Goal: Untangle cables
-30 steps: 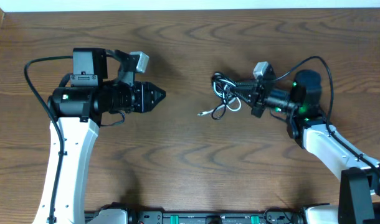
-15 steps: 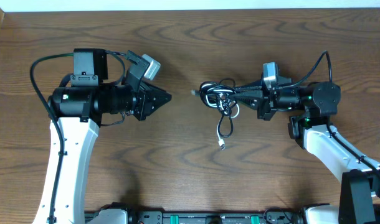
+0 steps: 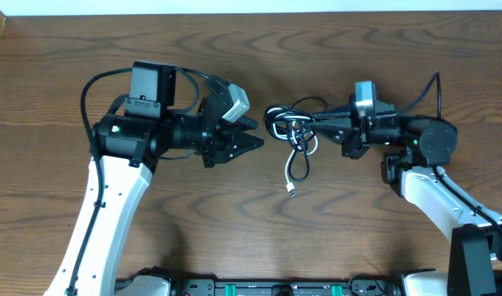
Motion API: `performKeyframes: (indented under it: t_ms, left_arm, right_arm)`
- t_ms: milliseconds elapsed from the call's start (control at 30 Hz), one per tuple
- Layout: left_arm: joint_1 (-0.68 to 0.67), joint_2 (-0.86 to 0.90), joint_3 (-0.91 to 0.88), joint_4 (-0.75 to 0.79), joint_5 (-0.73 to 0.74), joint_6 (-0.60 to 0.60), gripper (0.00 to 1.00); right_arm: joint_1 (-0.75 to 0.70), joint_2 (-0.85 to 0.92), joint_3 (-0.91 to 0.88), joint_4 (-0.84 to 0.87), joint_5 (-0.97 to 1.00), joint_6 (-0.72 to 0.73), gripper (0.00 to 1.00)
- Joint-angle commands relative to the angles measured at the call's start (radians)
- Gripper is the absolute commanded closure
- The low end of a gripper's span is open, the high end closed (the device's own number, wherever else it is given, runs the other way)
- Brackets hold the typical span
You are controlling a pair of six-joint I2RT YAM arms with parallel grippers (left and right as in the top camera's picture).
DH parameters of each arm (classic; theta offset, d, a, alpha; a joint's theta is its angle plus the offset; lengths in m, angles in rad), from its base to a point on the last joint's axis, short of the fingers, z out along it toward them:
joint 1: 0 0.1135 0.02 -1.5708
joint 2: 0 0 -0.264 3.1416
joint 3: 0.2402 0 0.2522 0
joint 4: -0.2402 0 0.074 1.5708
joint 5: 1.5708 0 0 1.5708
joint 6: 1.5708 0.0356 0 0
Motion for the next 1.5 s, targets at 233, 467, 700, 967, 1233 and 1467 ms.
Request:
performKeyframes:
  t_ms: [233, 467, 700, 967, 1233, 1467]
  left_arm:
    - [-0.003, 0.006, 0.013, 0.051, 0.021, 0.023, 0.55]
    - [-0.018, 0.006, 0.013, 0.103, 0.021, 0.023, 0.47]
    - [-0.052, 0.007, 0.013, 0.171, 0.020, 0.023, 0.07]
    - [-0.056, 0.008, 0.013, 0.176, 0.017, 0.022, 0.92]
    - [-0.055, 0.008, 0.013, 0.221, -0.108, -0.056, 0.93]
    - [-0.056, 0.007, 0.013, 0.293, -0.291, -0.257, 0.93]
  right_arm:
    - [0.009, -0.014, 0.007, 0.133, 0.035, 0.158, 0.99]
    - [0.032, -0.014, 0.008, 0.133, 0.076, 0.172, 0.99]
    - [0.061, -0.014, 0.008, 0.133, 0.095, 0.172, 0.99]
    - [0.061, -0.014, 0.008, 0.133, 0.120, 0.172, 0.99]
    - [0.037, -0.013, 0.008, 0.007, 0.158, 0.169, 0.99]
    - [0.003, -0.013, 0.008, -0.462, 0.380, 0.103, 0.99]
